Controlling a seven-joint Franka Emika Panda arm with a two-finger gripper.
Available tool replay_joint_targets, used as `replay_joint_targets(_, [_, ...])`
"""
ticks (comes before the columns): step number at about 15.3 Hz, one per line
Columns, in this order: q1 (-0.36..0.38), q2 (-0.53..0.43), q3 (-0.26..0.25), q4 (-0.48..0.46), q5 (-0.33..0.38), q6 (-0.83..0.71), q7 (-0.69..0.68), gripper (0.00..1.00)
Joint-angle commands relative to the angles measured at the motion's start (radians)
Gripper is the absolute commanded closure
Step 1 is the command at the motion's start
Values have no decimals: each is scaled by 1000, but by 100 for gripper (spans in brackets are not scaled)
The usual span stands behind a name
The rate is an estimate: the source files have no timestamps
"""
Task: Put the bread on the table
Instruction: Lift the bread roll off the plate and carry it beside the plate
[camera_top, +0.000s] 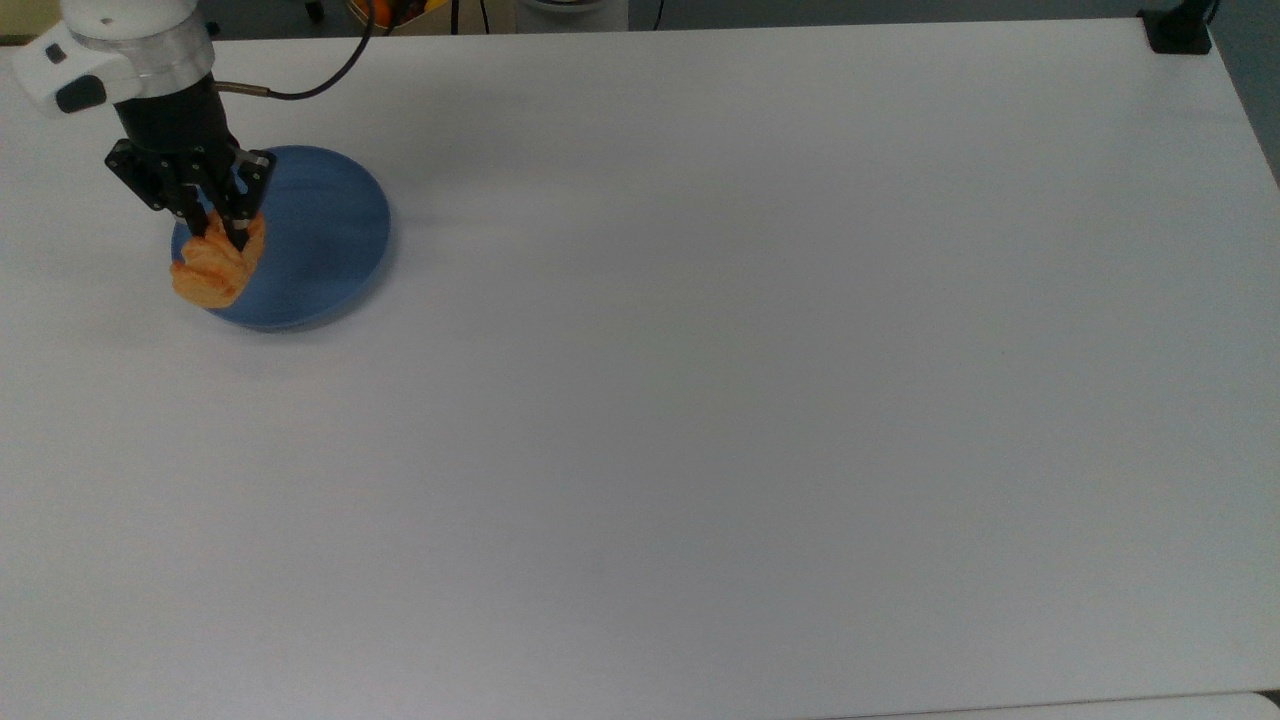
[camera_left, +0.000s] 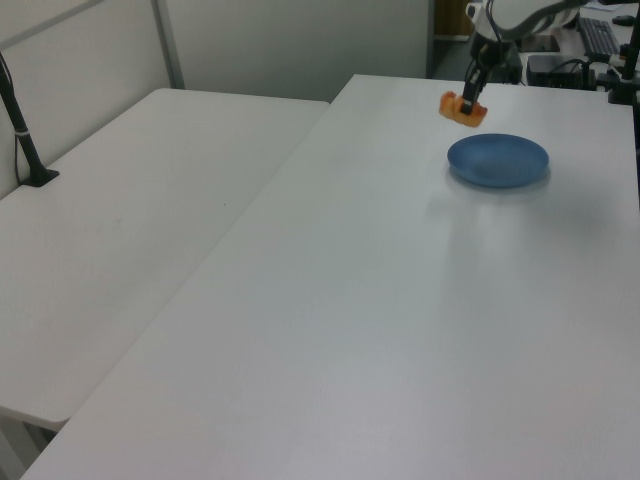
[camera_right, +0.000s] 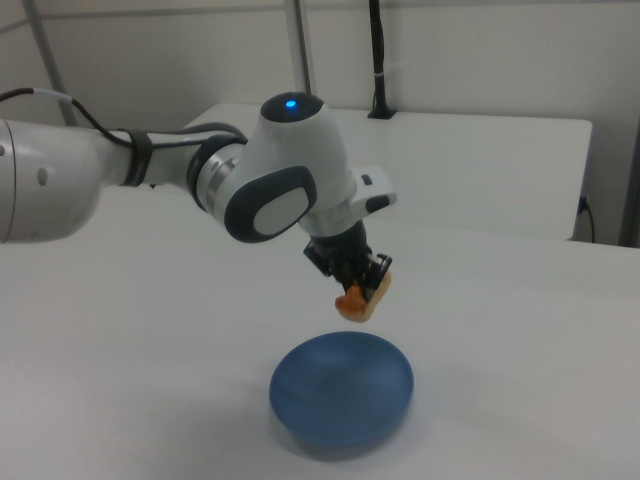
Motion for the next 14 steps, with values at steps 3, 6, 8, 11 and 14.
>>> replay_joint_targets(3, [-19, 201, 1, 281, 130, 9, -85, 69])
replay_joint_targets(6, [-21, 345, 18, 434, 129, 76, -85, 69])
replay_joint_targets(8, [-21, 425, 26, 498, 127, 140, -85, 68])
replay_joint_targets(11, [-22, 512, 61, 536, 118, 259, -119, 67])
replay_joint_targets(14, [-22, 555, 72, 538, 118, 320, -156, 67])
